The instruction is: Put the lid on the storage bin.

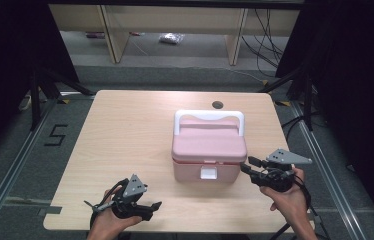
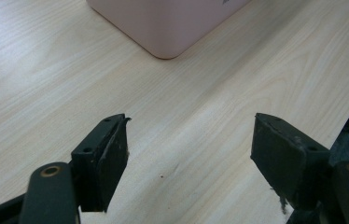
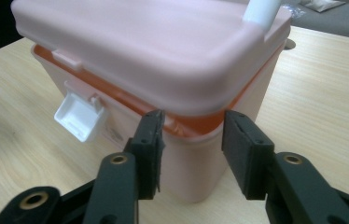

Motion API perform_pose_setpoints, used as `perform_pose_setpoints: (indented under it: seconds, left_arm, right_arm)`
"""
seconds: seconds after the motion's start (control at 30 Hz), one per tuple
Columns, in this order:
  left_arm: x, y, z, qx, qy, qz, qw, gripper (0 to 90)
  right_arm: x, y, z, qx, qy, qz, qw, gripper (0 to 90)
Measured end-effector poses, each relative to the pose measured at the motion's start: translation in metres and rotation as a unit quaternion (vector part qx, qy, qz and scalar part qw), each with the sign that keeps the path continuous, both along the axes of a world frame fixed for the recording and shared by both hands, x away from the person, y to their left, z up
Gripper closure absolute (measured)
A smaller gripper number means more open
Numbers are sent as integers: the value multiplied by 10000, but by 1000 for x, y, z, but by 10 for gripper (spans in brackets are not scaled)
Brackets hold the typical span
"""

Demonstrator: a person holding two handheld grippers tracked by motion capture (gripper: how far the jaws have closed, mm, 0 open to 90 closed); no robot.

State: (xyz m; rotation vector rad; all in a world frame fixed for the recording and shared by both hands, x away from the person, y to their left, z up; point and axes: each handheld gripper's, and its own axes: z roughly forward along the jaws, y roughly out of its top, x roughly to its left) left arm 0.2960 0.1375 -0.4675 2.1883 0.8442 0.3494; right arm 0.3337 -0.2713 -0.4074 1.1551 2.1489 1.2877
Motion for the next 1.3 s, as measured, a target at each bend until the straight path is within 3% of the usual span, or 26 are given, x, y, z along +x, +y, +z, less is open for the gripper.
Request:
perform_pose_setpoints:
  seconds: [0.03,0.07,0.13,0.17,0.2,0.23,0.27,0.37,0.4,0.43,0.57,0.63,0.67,0.7,0.73,0.77,0.8,0.83,0.87,0.9,0.93,0.97,1.0,1.13,1.2,1.3]
  left_arm:
    - [0,0,0,-19,-3,40,10000,269]
    - [0,0,0,-27,10,-3,10000,269]
    - [-1,0,-1,-25,10,-16,10000,268]
    - [0,0,-1,13,-19,-13,10000,268]
    - [0,0,-1,22,-34,-5,10000,268]
    - [0,0,-1,47,-41,-22,10000,268]
    - [0,0,-1,40,-32,-24,10000,268]
    - [0,0,-2,10,10,-26,10000,268]
    - [0,0,-2,-2,23,-16,10000,268]
    - [0,0,-2,-13,27,-10,10000,268]
    - [0,0,-3,40,8,0,10000,268]
    - [0,1,-4,73,-25,-28,10000,268]
    - [-1,0,-4,46,0,-2,10000,268]
    - [-1,0,-4,38,11,6,10000,268]
    - [-1,0,-5,39,2,2,10000,268]
    - [-1,1,-5,35,1,1,10000,268]
    - [-2,1,-5,49,2,4,10000,268]
    - [-2,1,-5,6,31,7,10000,268]
    - [-2,2,-5,18,38,11,10000,268]
    - [-2,3,-6,22,1,29,10000,268]
    - [-2,3,-6,36,-16,21,10000,268]
    - [-4,2,-6,-15,60,36,10000,268]
    - [-4,2,-7,-28,63,73,9999,268]
    - [-6,3,-8,-15,46,61,10000,268]
    - [-5,4,-8,-31,-2,50,10000,267]
    - [-7,6,-9,-18,-5,77,10000,267]
  right_arm:
    - [-1,0,0,20,40,-38,10000,578]
    - [0,-1,0,-13,-74,-6,10000,574]
    - [-2,-2,0,67,1,-29,10000,572]
    - [-2,-3,-1,-24,-82,18,10000,571]
    - [-5,-2,-1,52,86,-49,9999,569]
    - [-3,-4,-1,-47,-36,8,10000,563]
    - [-5,-3,-3,94,54,-28,9999,557]
    - [-5,-8,-5,-23,23,-6,10000,509]
    - [-6,-6,-6,90,137,-61,9998,491]
    - [-5,-8,-8,20,59,-29,10000,473]
    - [-8,-10,-12,44,107,-88,9999,420]
    - [-12,-9,-14,225,151,-168,9995,404]
    - [-11,-12,-15,53,34,-66,10000,397]
    - [-12,-12,-16,81,25,-74,9999,391]
    - [-15,-11,-17,176,144,-166,9996,381]
    - [-13,-12,-19,128,33,-57,9999,376]
    - [-16,-11,-19,167,191,-125,9996,373]
    - [-15,-11,-21,111,40,-69,9999,368]
    - [-17,-9,-22,211,138,-85,9996,361]
    - [-17,-10,-23,37,90,-34,9999,354]
    - [-18,-9,-24,62,57,-16,10000,343]
    - [-20,-6,-26,193,174,-55,9996,329]
    - [-20,-7,-26,91,115,3,9999,322]
    - [-25,-4,-30,172,165,41,9997,272]
    - [-26,-5,-32,95,77,66,9999,253]
    - [-31,-3,-34,219,266,81,9994,234]
